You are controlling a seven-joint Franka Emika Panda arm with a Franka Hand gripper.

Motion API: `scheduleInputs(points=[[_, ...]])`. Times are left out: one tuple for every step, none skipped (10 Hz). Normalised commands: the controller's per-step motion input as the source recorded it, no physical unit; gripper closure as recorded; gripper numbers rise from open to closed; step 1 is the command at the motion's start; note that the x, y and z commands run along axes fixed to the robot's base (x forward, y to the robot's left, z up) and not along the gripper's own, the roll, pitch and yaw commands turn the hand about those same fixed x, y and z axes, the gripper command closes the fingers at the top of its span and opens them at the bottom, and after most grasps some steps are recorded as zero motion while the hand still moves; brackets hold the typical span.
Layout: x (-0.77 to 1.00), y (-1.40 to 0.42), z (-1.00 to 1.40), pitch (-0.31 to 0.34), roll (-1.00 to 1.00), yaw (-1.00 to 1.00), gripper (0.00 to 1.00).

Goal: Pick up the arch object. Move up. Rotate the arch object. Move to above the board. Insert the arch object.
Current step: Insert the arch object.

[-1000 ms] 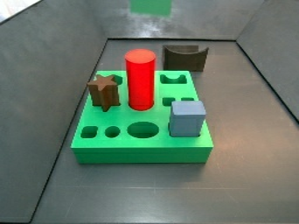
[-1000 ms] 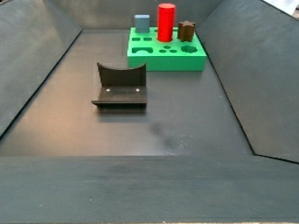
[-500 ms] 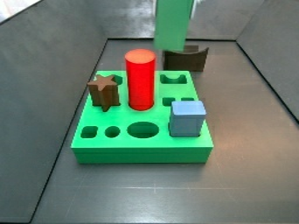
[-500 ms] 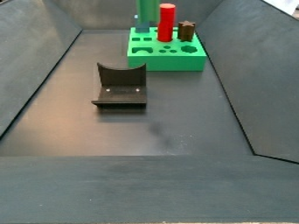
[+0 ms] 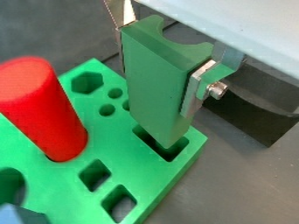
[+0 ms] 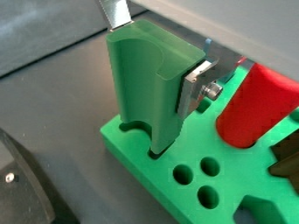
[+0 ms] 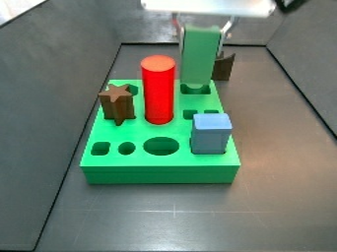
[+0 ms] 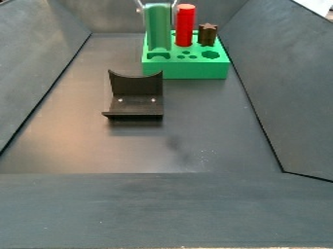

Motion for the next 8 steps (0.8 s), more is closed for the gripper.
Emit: scheduleInputs(points=[[0.0,0.0,-0.41,-0.109,0.1,0.3,1.0],[0.02,0.0,-0.43,-0.09,0.02,0.35,1.0],[0.11,0.0,-0.43,-0.077,0.0,0.42,1.0],[0.0,-0.02,-0.4,-0.097,-0.07,0.18,1.0],[0.0,-0.01,-0.34,-0.117,-0.11,0.03,1.0],[0.04,-0.09,-0.37,-0.1,-0.1,-0.17,1.0],[0.11,-0.07,-0.41,-0.051,-0.04,-0.29,1.0],[0.06,0.0,-0.44,-0.059,-0.06,-0.25,1.0]])
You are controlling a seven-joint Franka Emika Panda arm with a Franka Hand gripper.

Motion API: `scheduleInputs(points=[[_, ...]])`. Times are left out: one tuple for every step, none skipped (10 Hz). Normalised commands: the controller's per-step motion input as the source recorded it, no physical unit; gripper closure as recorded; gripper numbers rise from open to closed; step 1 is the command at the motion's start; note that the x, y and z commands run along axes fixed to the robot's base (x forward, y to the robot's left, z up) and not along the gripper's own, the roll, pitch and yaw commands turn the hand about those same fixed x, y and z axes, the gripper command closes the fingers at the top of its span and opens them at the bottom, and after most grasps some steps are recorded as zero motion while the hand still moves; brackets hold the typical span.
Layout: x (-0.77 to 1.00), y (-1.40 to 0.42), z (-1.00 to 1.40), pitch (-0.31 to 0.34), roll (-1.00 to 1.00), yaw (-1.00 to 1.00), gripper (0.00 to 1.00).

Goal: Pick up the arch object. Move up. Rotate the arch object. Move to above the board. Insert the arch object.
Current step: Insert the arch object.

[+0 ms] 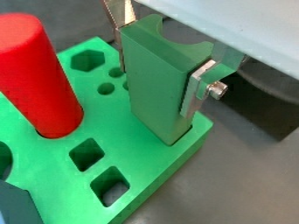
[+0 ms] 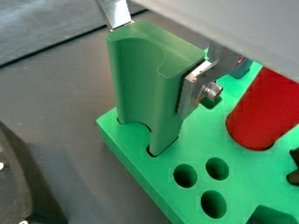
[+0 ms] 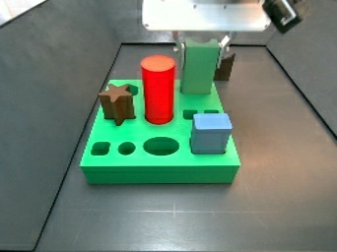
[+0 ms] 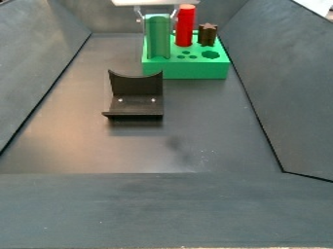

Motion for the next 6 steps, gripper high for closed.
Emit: scheduleInputs(points=[[0.03,0.0,-0.5,-0.067,-0.06,-0.23,1.0],[0.0,0.0,-0.65,-0.08,0.0,-0.11,1.0],[0.0,0.0,-0.61,-0.074,0.0,-0.02,1.0],[0.03,0.0,-0.46,0.0,0.0,0.0,1.0],[0.0,0.05,0.0,0.0,-0.07,0.0,1.0],[0.0,0.0,0.0,0.0,0.0,0.0,1.0]])
